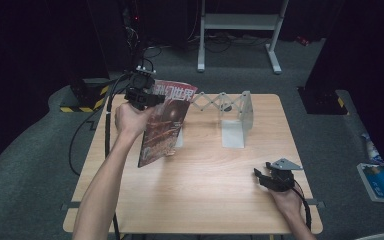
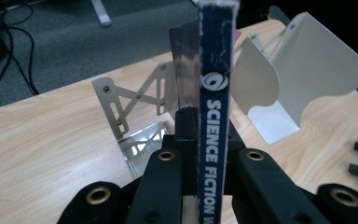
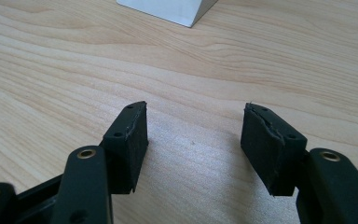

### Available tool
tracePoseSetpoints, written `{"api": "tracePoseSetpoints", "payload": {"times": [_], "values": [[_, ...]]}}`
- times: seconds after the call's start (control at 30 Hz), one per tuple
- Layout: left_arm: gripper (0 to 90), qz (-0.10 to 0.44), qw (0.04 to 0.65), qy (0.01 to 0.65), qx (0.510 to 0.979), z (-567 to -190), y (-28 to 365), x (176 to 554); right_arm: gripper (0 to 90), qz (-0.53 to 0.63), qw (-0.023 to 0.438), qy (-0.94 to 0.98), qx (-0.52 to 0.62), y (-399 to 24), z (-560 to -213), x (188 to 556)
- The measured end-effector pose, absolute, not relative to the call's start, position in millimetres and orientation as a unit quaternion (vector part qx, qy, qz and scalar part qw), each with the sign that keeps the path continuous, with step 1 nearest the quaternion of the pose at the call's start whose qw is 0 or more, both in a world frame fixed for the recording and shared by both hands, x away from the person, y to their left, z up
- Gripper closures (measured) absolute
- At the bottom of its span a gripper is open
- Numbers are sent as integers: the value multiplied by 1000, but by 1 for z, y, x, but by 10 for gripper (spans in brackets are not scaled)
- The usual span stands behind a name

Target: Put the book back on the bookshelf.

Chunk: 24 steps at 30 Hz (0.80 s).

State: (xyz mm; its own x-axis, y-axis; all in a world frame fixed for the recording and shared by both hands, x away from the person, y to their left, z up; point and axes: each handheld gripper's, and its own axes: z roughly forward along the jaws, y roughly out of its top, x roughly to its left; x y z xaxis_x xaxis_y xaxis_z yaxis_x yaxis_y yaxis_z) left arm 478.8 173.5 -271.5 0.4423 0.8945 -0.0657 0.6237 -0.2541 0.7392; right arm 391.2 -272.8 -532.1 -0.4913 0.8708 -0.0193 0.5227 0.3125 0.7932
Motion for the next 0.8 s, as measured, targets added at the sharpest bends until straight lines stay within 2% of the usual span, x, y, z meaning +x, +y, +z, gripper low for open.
{"api": "tracePoseSetpoints", "payload": {"times": [0.8], "values": [[840, 240, 413, 524, 705, -291, 180, 497, 412, 378, 232, 777, 448, -273, -532, 391]]}}
